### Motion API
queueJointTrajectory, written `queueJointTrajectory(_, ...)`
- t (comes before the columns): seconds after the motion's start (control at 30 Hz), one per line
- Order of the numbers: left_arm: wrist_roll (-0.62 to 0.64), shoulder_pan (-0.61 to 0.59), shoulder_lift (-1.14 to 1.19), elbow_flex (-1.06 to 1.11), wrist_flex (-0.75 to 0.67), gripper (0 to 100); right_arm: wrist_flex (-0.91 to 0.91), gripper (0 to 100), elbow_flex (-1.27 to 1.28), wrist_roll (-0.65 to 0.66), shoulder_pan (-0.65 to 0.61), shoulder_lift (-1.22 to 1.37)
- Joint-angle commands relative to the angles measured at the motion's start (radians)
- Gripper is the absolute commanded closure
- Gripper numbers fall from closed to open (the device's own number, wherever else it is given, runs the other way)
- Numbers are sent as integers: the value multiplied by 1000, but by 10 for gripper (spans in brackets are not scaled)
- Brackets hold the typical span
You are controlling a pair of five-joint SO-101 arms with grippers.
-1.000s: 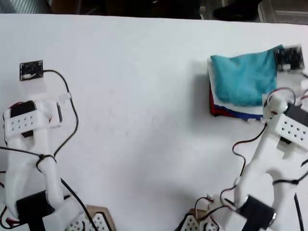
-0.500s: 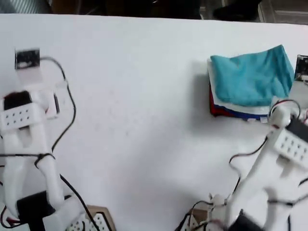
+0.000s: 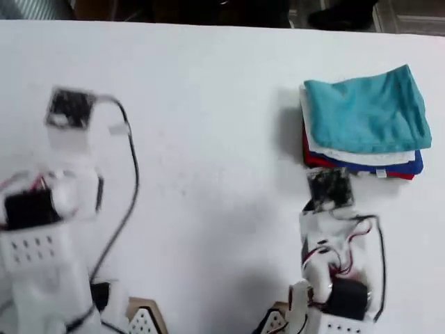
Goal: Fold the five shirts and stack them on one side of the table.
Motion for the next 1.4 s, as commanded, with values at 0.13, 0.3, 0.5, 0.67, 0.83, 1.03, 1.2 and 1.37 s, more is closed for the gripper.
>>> queueJointTrajectory(0.13, -15, 2, -468, 536, -140, 973, 16, 974, 229, -15, -18, -13)
queueJointTrajectory(0.3, -9, 9, -798, 878, -206, 973, 19, 977, 293, -285, -18, -59)
queueJointTrajectory(0.5, -12, 25, -916, 1116, -367, 973, 65, 977, 338, -356, -18, -51)
queueJointTrajectory(0.67, -9, 98, -898, 1129, -313, 973, 67, 977, 338, -356, -12, -53)
queueJointTrajectory(0.83, -9, 109, -898, 1129, -313, 973, 67, 977, 338, -356, -15, -53)
queueJointTrajectory(1.03, -9, 109, -898, 1129, -313, 973, 67, 977, 338, -356, -15, -53)
queueJointTrajectory(1.2, -9, 109, -898, 1129, -313, 973, 67, 977, 338, -356, -15, -53)
queueJointTrajectory(1.37, -9, 109, -898, 1129, -313, 973, 67, 977, 338, -356, -15, -53)
